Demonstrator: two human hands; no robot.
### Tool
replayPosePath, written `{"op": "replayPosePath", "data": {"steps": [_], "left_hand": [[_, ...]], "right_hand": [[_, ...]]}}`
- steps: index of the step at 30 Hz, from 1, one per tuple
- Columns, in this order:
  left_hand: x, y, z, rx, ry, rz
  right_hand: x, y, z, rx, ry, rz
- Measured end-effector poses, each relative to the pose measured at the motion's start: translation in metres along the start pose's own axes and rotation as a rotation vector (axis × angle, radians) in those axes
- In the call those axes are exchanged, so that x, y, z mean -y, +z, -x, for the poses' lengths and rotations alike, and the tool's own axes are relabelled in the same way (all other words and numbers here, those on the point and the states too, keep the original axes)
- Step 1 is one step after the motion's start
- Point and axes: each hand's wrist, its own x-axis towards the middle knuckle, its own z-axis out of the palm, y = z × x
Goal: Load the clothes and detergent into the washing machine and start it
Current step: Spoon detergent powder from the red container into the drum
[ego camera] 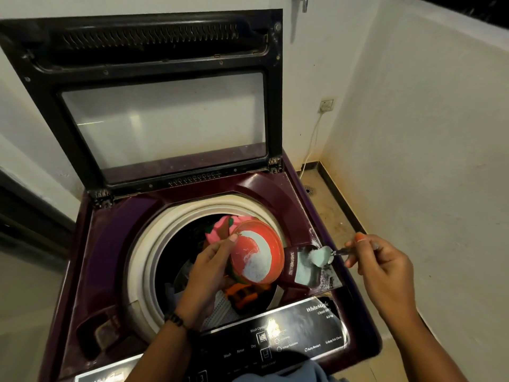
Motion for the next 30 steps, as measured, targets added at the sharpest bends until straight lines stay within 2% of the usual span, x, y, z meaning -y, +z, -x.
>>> {"op": "replayPosePath", "data": {"steps": [14,25,30], "left_hand": [[0.003,-0.002,-0.005,0.001,0.005,-0.006],[0.006,0.001,-0.007,-0.002,0.003,-0.01],[0.009,0.0,-0.011,0.012,0.002,-0.025]], "right_hand": [[0.007,0.003,0.0,0.016,-0.131,0.128],[0.008,0.006,0.0,0.019,-0.137,0.149],[0.011,0.009,0.001,0.042,-0.102,0.076]]}}
